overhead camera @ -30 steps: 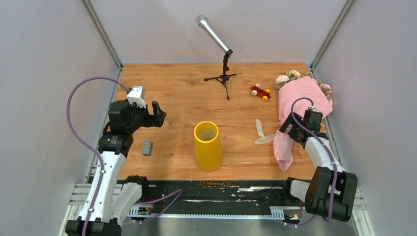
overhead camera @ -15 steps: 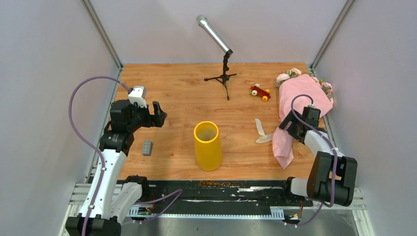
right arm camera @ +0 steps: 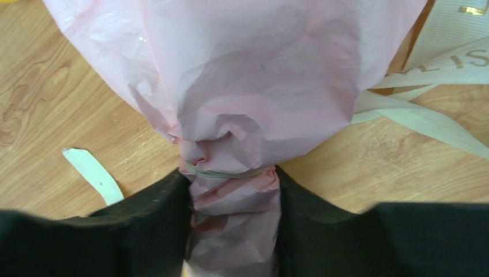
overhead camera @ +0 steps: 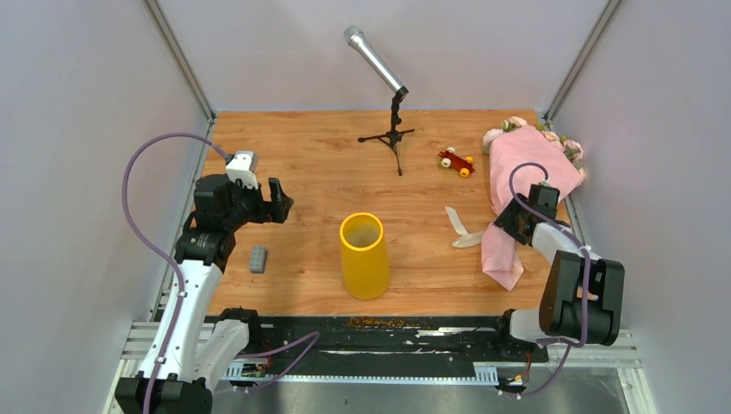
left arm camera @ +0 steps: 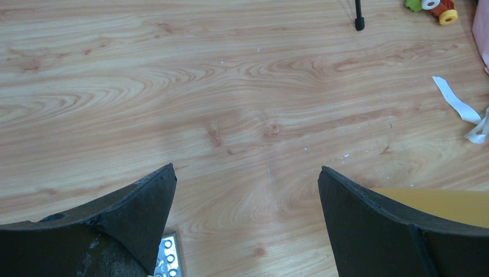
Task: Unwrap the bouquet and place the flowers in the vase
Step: Pick up the fake flower at the center of the board.
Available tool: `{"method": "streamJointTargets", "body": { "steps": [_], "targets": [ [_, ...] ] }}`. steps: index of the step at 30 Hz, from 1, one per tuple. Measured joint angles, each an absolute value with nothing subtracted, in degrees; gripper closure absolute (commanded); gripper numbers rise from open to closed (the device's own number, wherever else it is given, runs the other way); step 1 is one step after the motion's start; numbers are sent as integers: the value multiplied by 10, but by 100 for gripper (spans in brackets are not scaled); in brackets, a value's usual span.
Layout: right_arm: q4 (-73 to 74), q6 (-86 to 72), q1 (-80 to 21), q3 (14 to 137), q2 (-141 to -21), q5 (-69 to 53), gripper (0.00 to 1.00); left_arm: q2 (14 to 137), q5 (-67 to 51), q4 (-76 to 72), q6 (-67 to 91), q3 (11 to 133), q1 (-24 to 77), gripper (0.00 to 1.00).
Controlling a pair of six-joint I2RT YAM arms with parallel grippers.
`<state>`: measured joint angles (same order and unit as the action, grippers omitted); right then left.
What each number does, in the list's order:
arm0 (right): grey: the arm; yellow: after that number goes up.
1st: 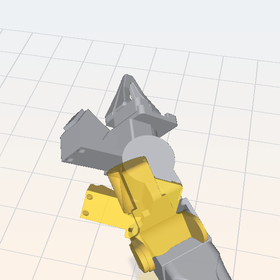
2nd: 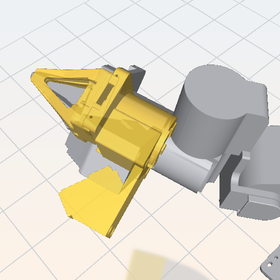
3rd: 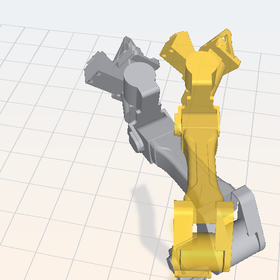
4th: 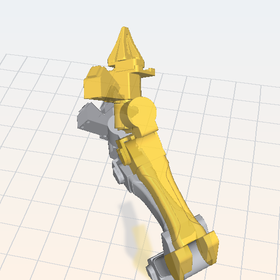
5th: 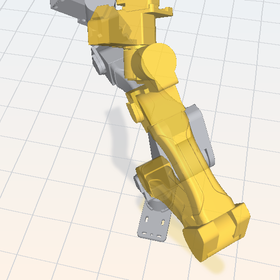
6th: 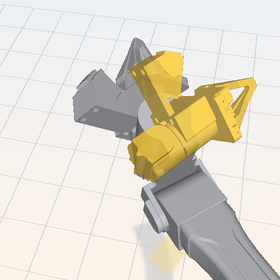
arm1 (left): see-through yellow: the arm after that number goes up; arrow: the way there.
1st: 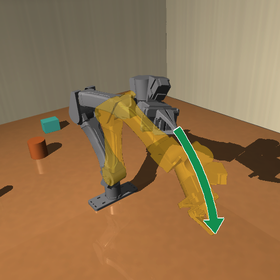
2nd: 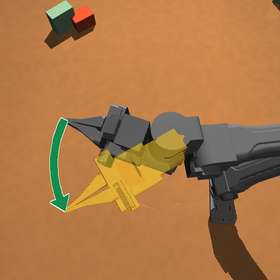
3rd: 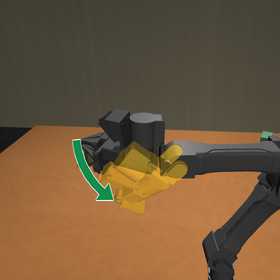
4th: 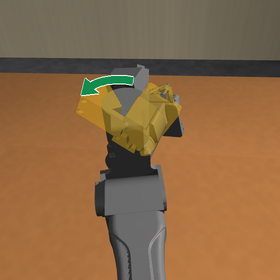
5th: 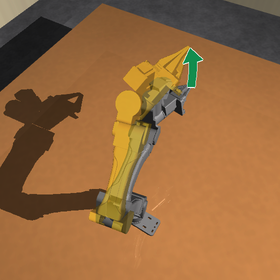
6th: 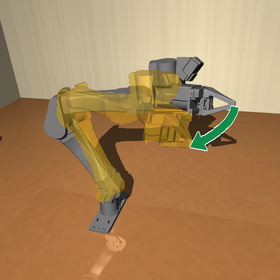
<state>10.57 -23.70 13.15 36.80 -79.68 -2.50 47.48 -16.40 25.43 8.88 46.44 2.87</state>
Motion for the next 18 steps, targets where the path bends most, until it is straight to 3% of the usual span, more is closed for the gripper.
{"method": "streamJointTargets", "body": {
  "steps": [5,8,18],
  "targets": [
    [108,-238,131,363,-758,-33,80,477,-164,254,89,464,30,0],
    [116,-237,131,359,-709,-41,98,479,-162,255,88,464,33,0],
    [165,-238,132,333,-530,-115,100,479,-138,256,88,464,96,0]
  ]
}}
